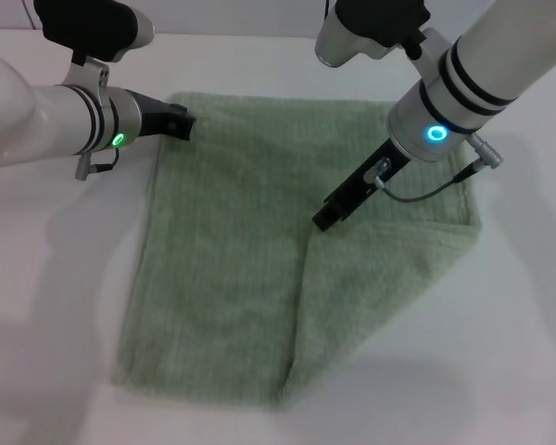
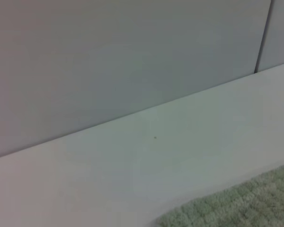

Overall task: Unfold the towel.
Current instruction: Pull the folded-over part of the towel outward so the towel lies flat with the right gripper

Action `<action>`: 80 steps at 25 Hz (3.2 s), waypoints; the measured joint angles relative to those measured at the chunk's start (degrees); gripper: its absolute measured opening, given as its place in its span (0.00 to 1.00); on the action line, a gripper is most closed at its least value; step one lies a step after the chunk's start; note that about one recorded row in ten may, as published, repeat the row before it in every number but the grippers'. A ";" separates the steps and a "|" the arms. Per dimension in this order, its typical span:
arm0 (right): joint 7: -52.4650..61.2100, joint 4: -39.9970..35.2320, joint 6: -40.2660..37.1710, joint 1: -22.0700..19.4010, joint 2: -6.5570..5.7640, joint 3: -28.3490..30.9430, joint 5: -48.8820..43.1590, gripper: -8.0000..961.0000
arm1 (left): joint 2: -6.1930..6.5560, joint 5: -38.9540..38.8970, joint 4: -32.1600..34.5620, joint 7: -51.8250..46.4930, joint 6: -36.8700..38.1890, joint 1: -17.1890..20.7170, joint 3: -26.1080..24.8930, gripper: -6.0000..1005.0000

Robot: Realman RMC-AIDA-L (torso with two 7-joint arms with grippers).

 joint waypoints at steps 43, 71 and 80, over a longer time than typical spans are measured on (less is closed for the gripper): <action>2.63 -14.45 13.23 -3.85 -0.41 -2.79 1.31 0.03 | 0.09 -0.29 -0.13 0.00 -0.47 0.32 0.00 0.00; 5.84 -27.63 29.45 -7.71 -0.54 -6.83 -1.22 0.03 | 0.09 -0.29 -0.13 0.00 -0.51 0.40 0.00 0.01; 7.57 -29.21 32.49 -7.54 -0.57 -8.76 -1.23 0.03 | 0.09 -0.28 -0.09 0.00 -0.55 0.41 0.00 0.02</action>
